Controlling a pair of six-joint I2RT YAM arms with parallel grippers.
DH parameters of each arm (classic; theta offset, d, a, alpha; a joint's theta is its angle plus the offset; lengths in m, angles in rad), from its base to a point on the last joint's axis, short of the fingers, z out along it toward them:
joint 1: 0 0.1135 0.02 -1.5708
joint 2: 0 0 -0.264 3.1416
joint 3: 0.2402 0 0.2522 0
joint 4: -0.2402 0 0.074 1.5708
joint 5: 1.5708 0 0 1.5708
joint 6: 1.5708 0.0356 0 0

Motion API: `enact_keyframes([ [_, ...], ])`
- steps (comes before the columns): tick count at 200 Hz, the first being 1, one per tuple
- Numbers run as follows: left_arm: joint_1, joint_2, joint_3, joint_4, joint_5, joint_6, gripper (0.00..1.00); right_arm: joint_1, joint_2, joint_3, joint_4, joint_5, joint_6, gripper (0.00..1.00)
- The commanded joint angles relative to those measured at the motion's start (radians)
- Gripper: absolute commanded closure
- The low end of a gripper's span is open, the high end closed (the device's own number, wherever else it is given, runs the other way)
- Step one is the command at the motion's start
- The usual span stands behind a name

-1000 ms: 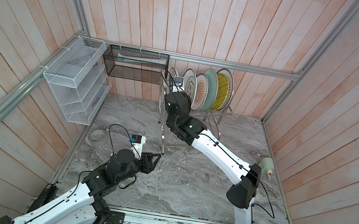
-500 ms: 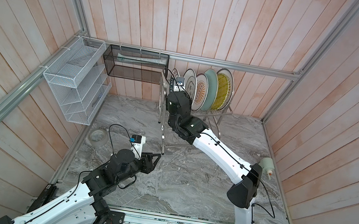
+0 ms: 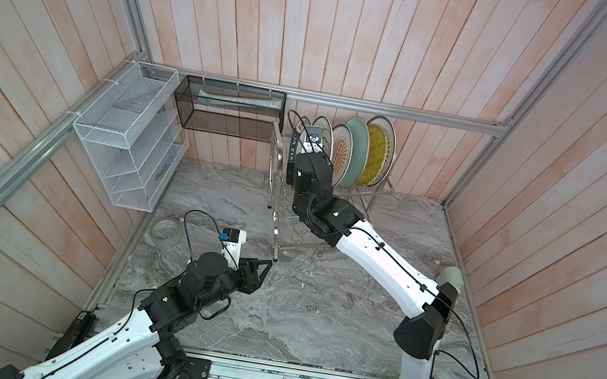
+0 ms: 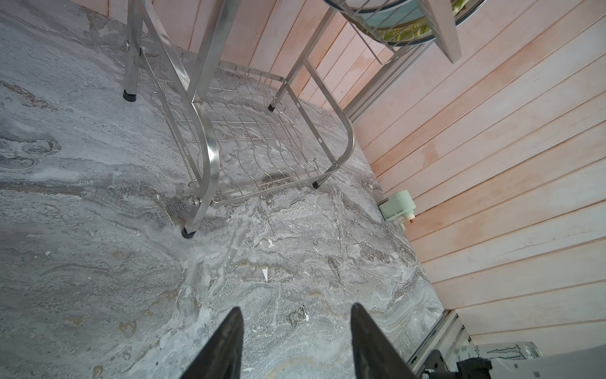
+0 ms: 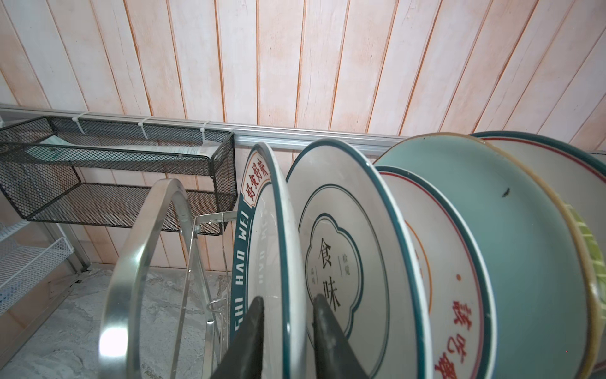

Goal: Load the plates into the dish rack

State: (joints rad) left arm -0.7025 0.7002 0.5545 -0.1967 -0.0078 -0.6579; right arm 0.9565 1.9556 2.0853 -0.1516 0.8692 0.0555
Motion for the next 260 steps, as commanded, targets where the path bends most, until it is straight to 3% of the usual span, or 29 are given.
enact_keyframes([
  [1,-0.002,-0.008,0.026,-0.018,-0.007,0.004,0.46,-0.005,-0.03,-0.014,0.018,-0.013,0.002,0.72],
  [156,-0.003,-0.006,0.028,-0.025,-0.014,-0.002,0.45,-0.005,-0.145,-0.051,0.078,-0.099,-0.051,0.68],
  [186,-0.003,0.009,0.04,-0.04,-0.021,0.007,0.45,-0.005,-0.247,-0.189,0.132,-0.116,-0.032,0.66],
  [260,-0.001,0.082,0.103,-0.058,-0.032,0.055,0.4,-0.024,-0.604,-0.634,0.298,-0.089,0.042,0.49],
])
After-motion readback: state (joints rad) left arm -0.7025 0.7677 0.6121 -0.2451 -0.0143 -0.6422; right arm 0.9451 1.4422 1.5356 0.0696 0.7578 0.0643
